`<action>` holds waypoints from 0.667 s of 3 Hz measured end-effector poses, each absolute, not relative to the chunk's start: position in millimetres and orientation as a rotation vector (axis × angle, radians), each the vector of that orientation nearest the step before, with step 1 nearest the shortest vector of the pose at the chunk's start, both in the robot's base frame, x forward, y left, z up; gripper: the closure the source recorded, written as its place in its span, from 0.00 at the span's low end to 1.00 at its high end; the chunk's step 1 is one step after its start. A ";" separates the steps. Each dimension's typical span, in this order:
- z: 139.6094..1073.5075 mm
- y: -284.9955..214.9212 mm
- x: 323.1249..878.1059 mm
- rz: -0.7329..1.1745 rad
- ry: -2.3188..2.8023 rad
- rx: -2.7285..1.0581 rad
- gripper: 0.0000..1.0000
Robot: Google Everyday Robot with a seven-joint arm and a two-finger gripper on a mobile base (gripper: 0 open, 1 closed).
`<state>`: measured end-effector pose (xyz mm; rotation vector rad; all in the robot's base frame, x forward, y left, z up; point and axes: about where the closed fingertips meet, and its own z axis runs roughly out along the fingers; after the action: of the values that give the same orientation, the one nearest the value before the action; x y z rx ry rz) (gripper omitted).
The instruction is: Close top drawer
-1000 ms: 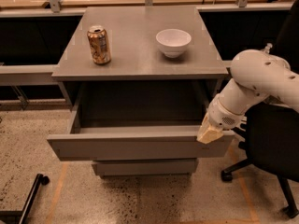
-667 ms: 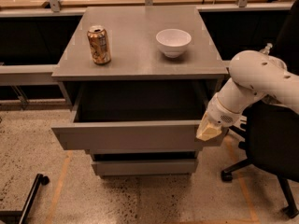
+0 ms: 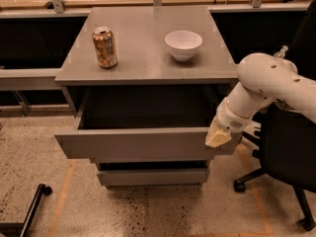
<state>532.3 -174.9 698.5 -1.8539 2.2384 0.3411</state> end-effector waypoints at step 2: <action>696.4 -167.3 571.0 0.298 2.170 -1.871 1.00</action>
Offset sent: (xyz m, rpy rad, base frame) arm 0.1840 0.0120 0.0281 0.0750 -0.3047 0.0090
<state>571.0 -167.3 696.4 -1.8706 2.1703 0.2985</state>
